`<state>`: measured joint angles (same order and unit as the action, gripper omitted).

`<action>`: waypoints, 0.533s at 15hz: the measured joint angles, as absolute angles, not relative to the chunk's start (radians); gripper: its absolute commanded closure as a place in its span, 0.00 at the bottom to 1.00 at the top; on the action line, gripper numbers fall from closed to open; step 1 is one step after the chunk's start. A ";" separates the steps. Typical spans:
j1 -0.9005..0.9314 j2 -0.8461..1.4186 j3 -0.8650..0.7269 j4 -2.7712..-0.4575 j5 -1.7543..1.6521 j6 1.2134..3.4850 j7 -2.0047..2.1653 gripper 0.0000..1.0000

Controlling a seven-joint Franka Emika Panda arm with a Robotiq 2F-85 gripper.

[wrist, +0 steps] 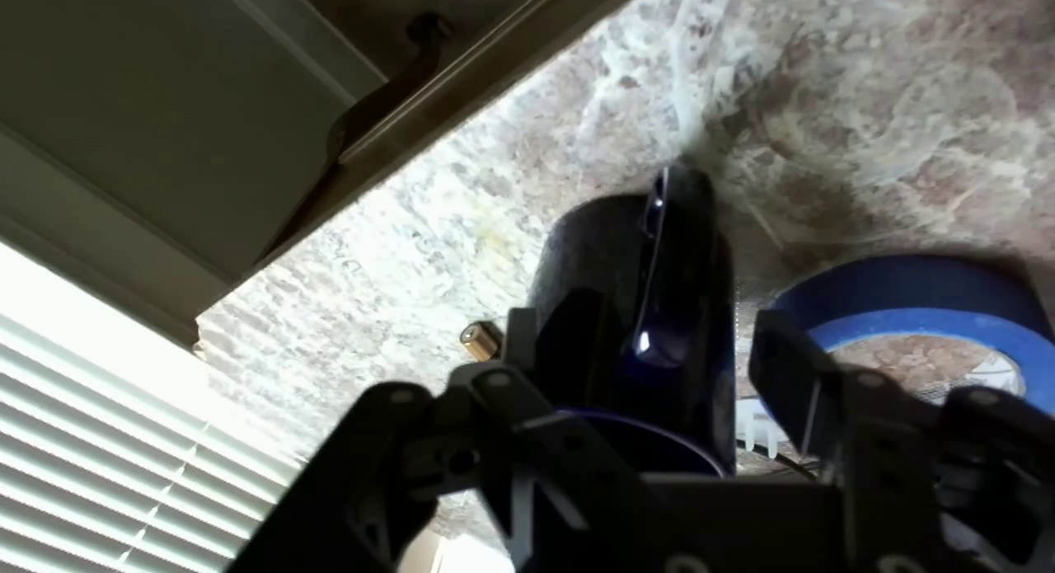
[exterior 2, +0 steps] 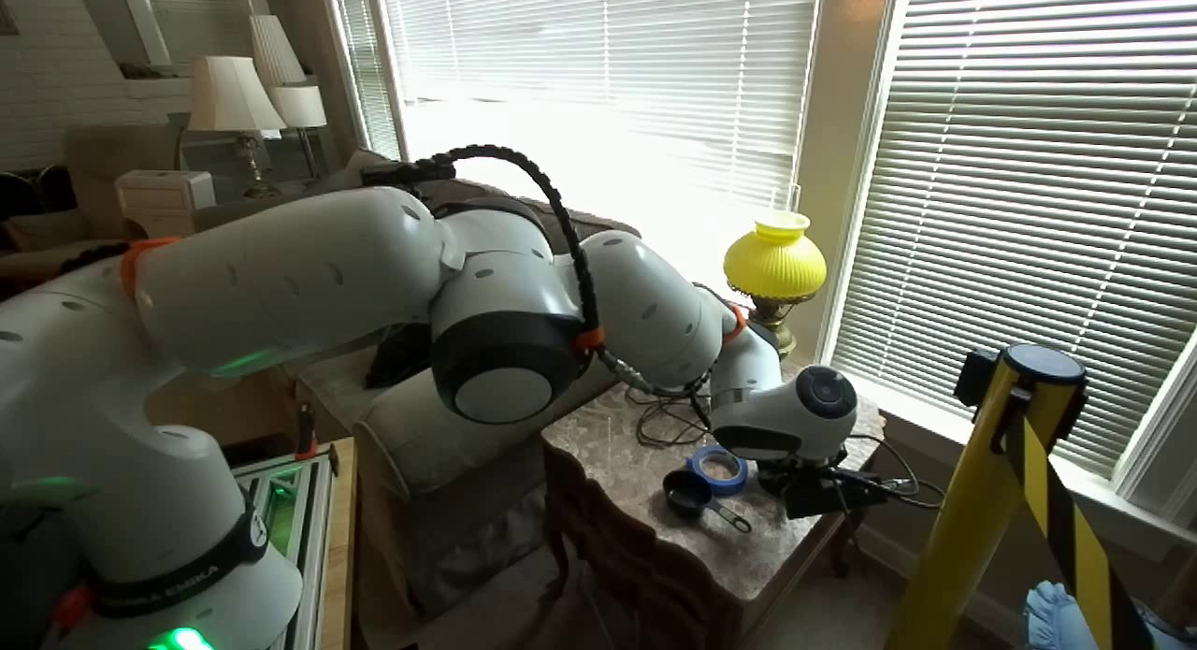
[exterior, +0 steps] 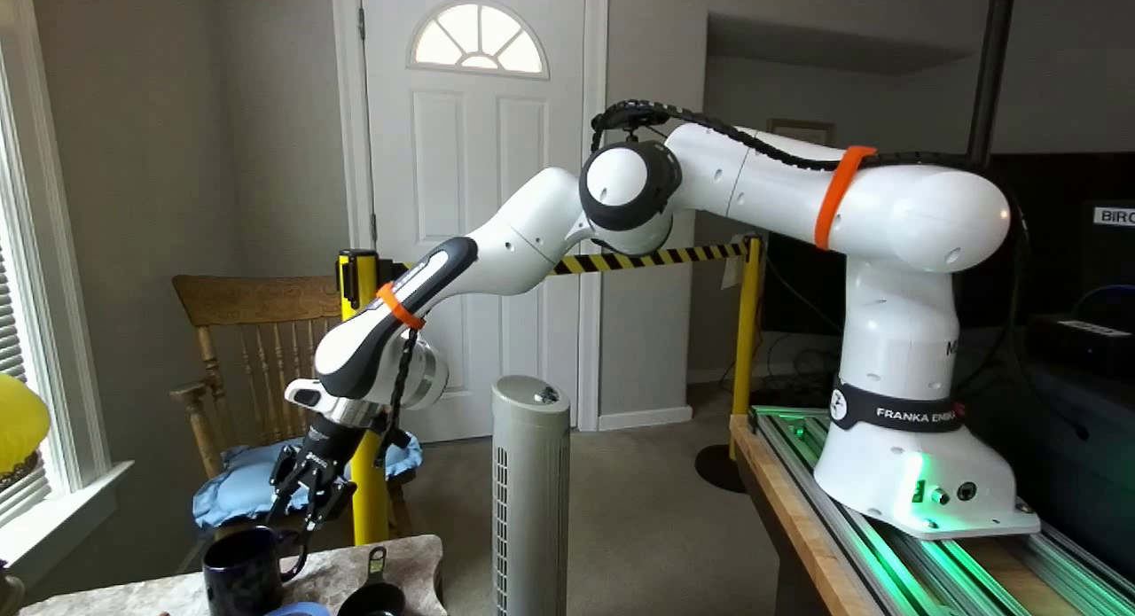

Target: Empty the contents of the black mug into the measuring cup and place the mug back

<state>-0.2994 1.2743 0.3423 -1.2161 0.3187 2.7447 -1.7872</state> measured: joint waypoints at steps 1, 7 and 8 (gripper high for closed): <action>-0.299 1.287 0.344 -1.199 0.315 2.740 -1.787 0.29; -0.294 1.353 0.349 -1.107 0.295 2.685 -1.787 0.42; -0.294 1.363 0.351 -1.093 0.294 2.676 -1.787 0.48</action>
